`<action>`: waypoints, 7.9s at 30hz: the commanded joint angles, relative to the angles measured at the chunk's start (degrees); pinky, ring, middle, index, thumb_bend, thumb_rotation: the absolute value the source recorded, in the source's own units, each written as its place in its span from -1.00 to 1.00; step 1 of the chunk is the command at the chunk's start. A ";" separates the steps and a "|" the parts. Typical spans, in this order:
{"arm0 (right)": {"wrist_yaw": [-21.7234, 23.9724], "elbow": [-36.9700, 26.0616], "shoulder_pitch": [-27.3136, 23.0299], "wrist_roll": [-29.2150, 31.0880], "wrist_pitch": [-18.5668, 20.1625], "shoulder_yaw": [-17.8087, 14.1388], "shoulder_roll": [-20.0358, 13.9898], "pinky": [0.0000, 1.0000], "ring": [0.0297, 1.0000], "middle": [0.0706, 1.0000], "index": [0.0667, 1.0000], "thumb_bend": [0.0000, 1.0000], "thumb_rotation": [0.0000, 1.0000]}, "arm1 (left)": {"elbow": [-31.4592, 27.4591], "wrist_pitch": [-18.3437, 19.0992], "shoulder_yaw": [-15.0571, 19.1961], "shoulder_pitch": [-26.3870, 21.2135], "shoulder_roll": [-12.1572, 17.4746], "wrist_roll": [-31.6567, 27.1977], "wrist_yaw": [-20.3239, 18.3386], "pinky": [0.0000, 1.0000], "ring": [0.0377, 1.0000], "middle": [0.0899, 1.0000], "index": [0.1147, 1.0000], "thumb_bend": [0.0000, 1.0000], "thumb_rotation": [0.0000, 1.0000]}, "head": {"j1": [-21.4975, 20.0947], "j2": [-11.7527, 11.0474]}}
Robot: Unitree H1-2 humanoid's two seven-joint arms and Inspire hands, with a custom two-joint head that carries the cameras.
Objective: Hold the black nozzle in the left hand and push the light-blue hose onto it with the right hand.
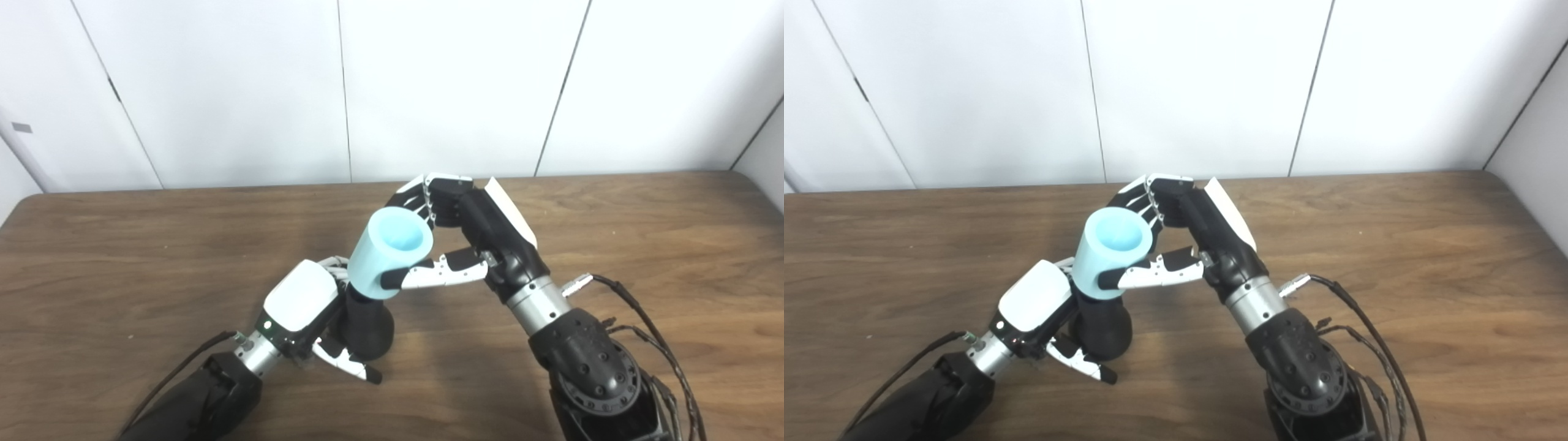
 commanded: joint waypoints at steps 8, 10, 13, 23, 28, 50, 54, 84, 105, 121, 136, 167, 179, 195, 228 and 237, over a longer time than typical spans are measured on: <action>0.60 -0.85 -2.98 -3.55 -10.66 1.87 -1.24 -0.50 -0.24 -0.09 -0.05 0.03 -1.00 | 9.42 -3.30 -7.77 15.66 -11.06 -3.50 2.80 0.45 -0.14 -0.14 -0.14 0.01 -1.00 | 0.04 0.01; 0.58 -0.70 -3.00 -4.89 -11.27 2.41 -1.49 -0.47 -0.22 -0.10 -0.05 0.03 -1.00 | 9.52 -3.31 -7.82 15.63 -11.09 -3.66 2.83 0.44 -0.15 -0.14 -0.13 0.01 -1.00 | 0.23 -0.08; 0.64 -0.47 -2.97 -6.16 -12.17 2.92 -1.59 -0.43 -0.20 -0.13 -0.05 0.03 -1.00 | 9.68 -3.31 -7.89 15.53 -11.20 -3.36 2.92 0.44 -0.14 -0.14 -0.13 0.01 -1.00 | 0.43 -0.16; 0.79 0.48 -3.96 -8.84 -14.69 2.91 -2.27 -0.41 -0.20 -0.12 -0.05 0.04 -1.00 | 9.00 -3.28 -7.39 16.10 -11.38 -3.36 2.25 0.42 -0.16 -0.14 -0.12 0.01 -1.00 | 0.46 0.28; 2.30 -1.82 -5.85 -9.48 -12.31 1.82 -3.39 -0.43 -0.22 -0.09 -0.06 0.03 -1.00 | 8.95 -3.30 -7.41 16.24 -11.33 -3.19 2.62 0.42 -0.16 -0.14 -0.12 0.01 -1.00 | 0.52 0.50; 12.65 -9.13 -12.62 -8.50 3.02 -3.15 -3.36 -0.48 -0.23 -0.15 -0.02 0.03 -1.00 | 11.56 -3.30 -8.07 15.97 -11.93 1.33 7.50 0.32 -0.14 -0.12 -0.18 0.01 -1.00 | 0.39 0.15; 14.76 -9.11 -12.39 -9.86 3.02 -3.96 -2.93 -0.48 -0.24 -0.14 -0.01 0.03 -1.00 | 11.15 -3.28 -7.78 16.19 -11.99 1.35 7.03 0.33 -0.15 -0.13 -0.16 0.01 -1.00 | 0.42 0.41; 44.23 -11.99 -15.29 -27.79 3.02 -18.36 7.95 -0.61 -0.31 -0.15 -0.01 0.03 -1.00 | 10.00 -3.30 -6.60 16.63 -11.87 -1.81 3.90 0.17 -0.15 -0.16 -0.10 0.00 -1.00 | 0.20 1.79; 33.61 -6.78 -6.42 -16.72 -2.33 -17.08 6.50 -0.40 -0.19 -0.13 -0.07 0.04 -1.00 | 9.55 -3.30 -6.65 16.77 -11.97 -1.54 3.97 0.17 -0.16 -0.16 -0.09 0.00 -1.00 | 0.87 1.95; 16.86 -0.06 -0.83 -15.90 -22.01 -12.00 2.99 -0.40 -0.21 -0.12 -0.06 0.04 -1.00 | 9.11 -3.30 -6.38 17.33 -12.23 -1.05 3.75 0.20 -0.15 -0.17 -0.09 0.00 -1.00 | 1.37 1.25; 12.86 1.35 -2.09 -17.72 -28.13 -8.97 -0.89 -0.39 -0.21 -0.14 -0.05 0.04 -1.00 | 9.42 -3.30 -6.20 17.32 -12.50 -0.97 3.71 0.19 -0.15 -0.16 -0.10 0.01 -1.00 | 1.21 1.14; 31.87 -8.93 -11.05 -24.53 2.98 -7.39 -0.72 -0.48 -0.26 -0.13 0.00 0.03 -1.00 | 10.05 -3.30 -5.87 17.17 -13.00 -0.97 3.15 0.20 -0.13 -0.17 -0.11 0.01 -1.00 | 0.67 0.90; 28.97 -9.01 -8.77 -21.85 -1.16 -6.62 -2.32 -0.48 -0.27 -0.13 0.00 0.03 -1.00 | 10.05 -3.30 -6.13 17.01 -12.74 -1.20 3.24 0.20 -0.14 -0.17 -0.10 0.00 -1.00 | 0.73 0.90; 21.04 -4.42 -4.30 -21.78 -11.29 -5.07 -4.81 -0.42 -0.24 -0.14 -0.04 0.03 -1.00 | 9.47 -3.30 -6.17 17.41 -12.62 -1.09 3.58 0.19 -0.15 -0.17 -0.09 0.00 -1.00 | 0.92 1.16; 23.18 -4.10 -3.17 -22.63 -3.55 -4.40 -5.14 0.40 0.64 0.77 0.87 1.00 -0.30 | 9.15 -3.30 -5.73 17.63 -12.57 -0.61 3.11 0.19 -0.15 -0.17 -0.09 0.00 -1.00 | 0.96 1.06; 23.75 -4.33 -3.37 -22.75 -1.69 -3.71 -5.76 0.40 0.64 0.77 0.87 1.00 -0.32 | 9.12 -3.30 -5.48 17.79 -12.66 -0.66 2.88 0.20 -0.15 -0.17 -0.09 0.00 -1.00 | 0.96 1.14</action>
